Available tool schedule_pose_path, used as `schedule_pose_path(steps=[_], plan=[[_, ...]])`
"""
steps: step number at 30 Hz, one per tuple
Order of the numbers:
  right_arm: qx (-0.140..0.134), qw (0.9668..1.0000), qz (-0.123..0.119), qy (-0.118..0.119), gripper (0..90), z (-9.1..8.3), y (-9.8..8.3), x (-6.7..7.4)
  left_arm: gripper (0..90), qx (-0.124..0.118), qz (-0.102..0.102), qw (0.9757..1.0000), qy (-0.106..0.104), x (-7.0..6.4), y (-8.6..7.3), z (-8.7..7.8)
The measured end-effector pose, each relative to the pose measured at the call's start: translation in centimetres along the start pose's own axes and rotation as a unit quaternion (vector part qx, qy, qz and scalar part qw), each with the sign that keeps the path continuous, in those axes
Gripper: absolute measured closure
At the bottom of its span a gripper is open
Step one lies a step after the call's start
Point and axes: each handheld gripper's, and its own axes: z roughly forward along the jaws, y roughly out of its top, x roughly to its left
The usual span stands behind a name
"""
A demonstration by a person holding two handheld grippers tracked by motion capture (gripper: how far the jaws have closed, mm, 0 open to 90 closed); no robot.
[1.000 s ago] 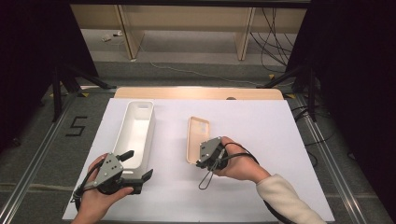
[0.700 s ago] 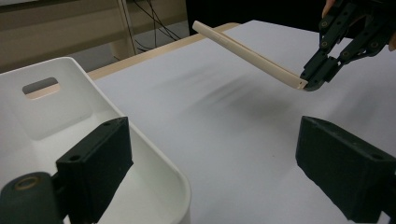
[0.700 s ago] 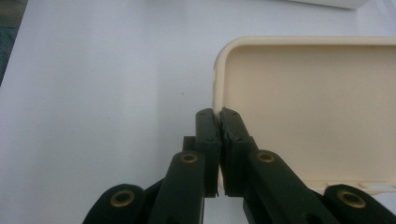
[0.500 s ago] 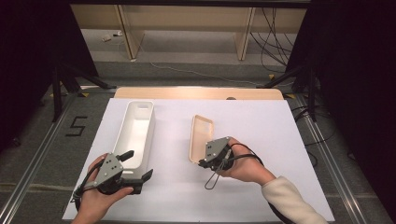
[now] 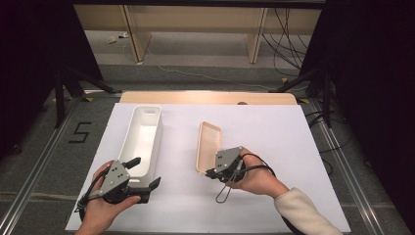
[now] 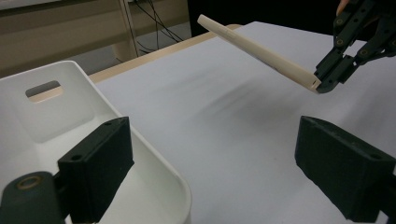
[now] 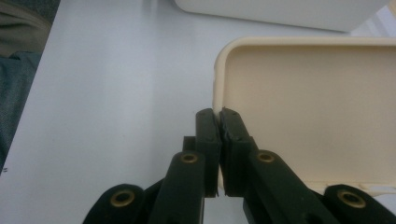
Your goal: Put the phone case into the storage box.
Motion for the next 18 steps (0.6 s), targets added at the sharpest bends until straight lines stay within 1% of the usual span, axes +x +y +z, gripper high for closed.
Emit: schedule_pose_path(steps=[7,9,11,12,18], plan=[[-0.011,0.9999,-0.002,0.0,88.1,0.0,0.1,0.4,12.7,-0.008,-0.007,0.9999,-0.004,-0.2,0.9,0.4],[-0.014,0.9999,0.0,0.0,88.1,0.0,0.0,0.5,13.1,-0.01,-0.012,0.9999,-0.007,-0.3,1.4,0.8],[-0.016,0.9999,-0.002,-0.001,88.1,-0.1,0.0,0.6,13.1,-0.006,-0.009,0.9999,-0.004,-0.3,1.9,1.2],[-0.018,0.9998,-0.002,-0.001,88.1,-0.1,0.0,0.6,13.0,-0.005,-0.007,0.9999,-0.005,-0.4,2.1,1.5],[-0.024,0.9997,-0.002,-0.002,88.1,-0.4,-0.1,0.7,12.6,0.001,-0.006,0.9997,-0.022,-0.8,3.6,3.0]])
